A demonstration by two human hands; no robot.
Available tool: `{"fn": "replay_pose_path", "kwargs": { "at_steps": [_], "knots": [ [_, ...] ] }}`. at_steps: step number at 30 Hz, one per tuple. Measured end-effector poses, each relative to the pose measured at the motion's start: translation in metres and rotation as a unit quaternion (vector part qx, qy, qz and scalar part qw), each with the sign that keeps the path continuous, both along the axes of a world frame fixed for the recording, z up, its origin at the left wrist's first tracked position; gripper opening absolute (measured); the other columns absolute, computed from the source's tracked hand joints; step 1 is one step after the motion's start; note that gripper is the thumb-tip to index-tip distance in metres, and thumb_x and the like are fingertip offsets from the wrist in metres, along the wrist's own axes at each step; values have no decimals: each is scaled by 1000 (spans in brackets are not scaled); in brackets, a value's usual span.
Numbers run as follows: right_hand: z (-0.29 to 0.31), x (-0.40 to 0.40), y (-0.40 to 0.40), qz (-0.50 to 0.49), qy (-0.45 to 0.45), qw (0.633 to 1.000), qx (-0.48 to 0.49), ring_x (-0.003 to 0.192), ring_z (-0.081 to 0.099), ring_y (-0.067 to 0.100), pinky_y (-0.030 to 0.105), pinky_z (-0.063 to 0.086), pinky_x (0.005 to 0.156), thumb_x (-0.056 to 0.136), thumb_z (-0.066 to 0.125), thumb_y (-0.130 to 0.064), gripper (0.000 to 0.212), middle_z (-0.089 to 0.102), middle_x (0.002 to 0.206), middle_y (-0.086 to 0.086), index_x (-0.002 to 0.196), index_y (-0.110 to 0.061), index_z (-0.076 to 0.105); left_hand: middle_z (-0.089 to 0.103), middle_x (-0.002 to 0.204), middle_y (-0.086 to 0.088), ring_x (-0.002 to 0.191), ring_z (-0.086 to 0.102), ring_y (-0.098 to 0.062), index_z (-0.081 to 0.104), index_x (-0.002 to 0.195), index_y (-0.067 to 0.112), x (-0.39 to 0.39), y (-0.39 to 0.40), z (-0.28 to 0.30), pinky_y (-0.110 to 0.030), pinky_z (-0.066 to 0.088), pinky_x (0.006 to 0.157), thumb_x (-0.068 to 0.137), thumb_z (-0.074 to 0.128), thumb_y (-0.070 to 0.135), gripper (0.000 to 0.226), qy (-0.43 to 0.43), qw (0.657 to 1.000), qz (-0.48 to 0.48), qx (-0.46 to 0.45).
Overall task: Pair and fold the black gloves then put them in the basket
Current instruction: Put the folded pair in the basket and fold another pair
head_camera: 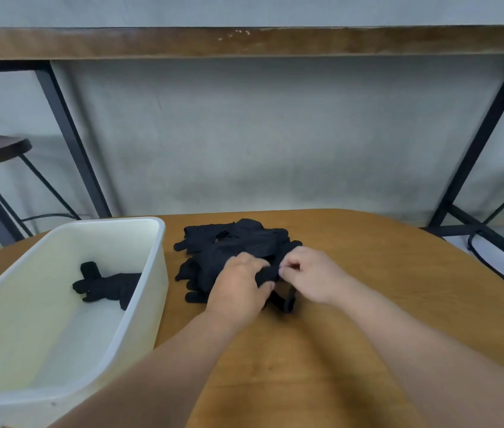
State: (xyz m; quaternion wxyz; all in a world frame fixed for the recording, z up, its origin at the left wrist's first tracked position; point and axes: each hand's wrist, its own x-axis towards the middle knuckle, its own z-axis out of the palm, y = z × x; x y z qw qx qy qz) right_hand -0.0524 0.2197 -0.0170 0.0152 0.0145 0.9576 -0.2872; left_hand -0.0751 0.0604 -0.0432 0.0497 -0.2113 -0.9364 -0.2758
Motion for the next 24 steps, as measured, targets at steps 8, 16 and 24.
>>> {"fn": "replay_pose_path", "kwargs": {
  "at_steps": [8,16,24],
  "knots": [
    [50,29,16,-11,-34,959,-280,96,69,4,27,48,92,82,75,-41,26,75,98,-14,105,-31,72,74,88,3,86,69,-17,72,95,24,11,-6,56,-33,56,76,95,57,29,16,-204,934,27,293],
    [54,56,17,21,-14,969,-244,87,71,15,24,56,80,85,71,-5,28,76,96,-5,106,-23,70,76,95,2,95,69,-21,73,100,24,37,-21,54,-43,51,96,92,61,30,15,-355,885,28,301],
    [67,76,1,-26,-61,967,-246,56,56,14,27,46,57,95,59,-40,30,65,64,3,92,-13,73,60,113,21,102,57,5,54,124,36,66,-24,69,-14,46,87,77,80,25,55,-164,965,-91,180]
  ]
}}
